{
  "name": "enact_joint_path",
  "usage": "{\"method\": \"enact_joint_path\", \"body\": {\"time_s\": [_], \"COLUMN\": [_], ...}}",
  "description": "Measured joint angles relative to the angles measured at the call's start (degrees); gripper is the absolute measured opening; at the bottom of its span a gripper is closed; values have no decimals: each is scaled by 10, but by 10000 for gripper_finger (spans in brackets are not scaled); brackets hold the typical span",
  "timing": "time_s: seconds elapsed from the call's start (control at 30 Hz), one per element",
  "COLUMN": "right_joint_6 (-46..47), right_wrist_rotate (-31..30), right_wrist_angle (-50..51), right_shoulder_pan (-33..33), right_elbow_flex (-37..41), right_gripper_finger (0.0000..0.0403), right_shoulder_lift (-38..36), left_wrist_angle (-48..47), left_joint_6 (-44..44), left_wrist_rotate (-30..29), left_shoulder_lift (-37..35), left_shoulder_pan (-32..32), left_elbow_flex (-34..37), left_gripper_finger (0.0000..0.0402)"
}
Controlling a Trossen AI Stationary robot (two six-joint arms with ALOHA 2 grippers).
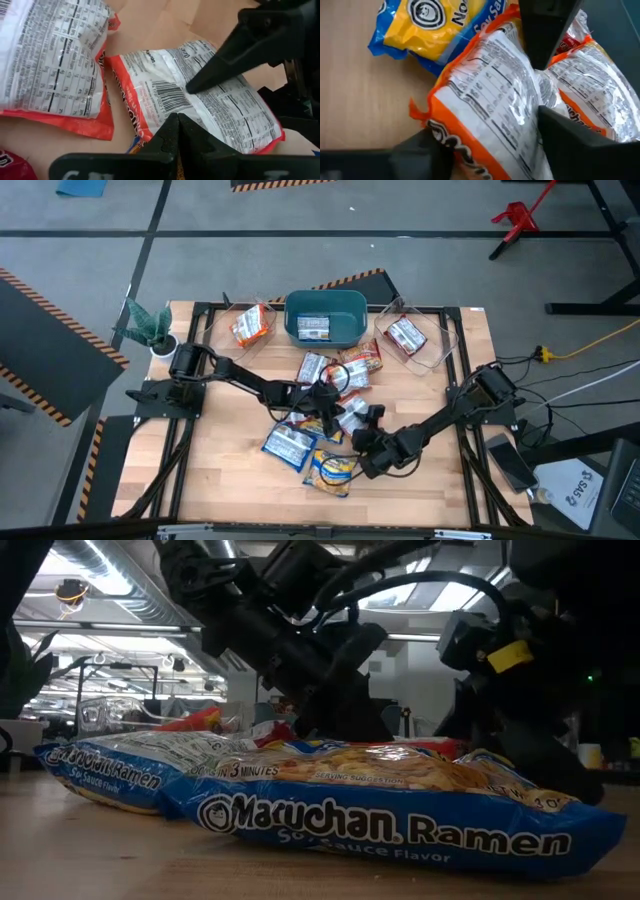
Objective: Sort Maruchan noodles
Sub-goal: Put the orange noodle pack into the left transparent bin
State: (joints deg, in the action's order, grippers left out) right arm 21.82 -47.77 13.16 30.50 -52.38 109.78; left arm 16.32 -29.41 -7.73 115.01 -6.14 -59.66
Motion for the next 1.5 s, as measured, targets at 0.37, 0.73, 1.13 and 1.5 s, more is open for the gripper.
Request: {"method": "enact_joint_path", "body": {"time_s": [0.37, 0.73, 1.13, 1.5], "right_joint_6": [48, 29, -228, -304], "right_wrist_rotate": [13, -1, -36, 247], "right_wrist_angle": [12, 64, -7, -455], "right_shoulder_pan": [-2, -2, -64, -280], "right_elbow_flex": [-20, -107, -237, -259], "right_gripper_finger": [86, 90, 89, 89], "right_shoulder_lift": [-4, -8, -8, 19], "left_wrist_angle": [-80, -203, -333, -415], "left_joint_6": [-4, -1, 17, 17], "left_wrist_rotate": [24, -43, -180, -328], "left_shoulder_lift": [-130, -350, -562, -672], "left_shoulder_pan": [-14, -50, -156, -245], "left_elbow_flex": [2, 1, 0, -1], "left_gripper_finger": [0, 0, 0, 0]}}
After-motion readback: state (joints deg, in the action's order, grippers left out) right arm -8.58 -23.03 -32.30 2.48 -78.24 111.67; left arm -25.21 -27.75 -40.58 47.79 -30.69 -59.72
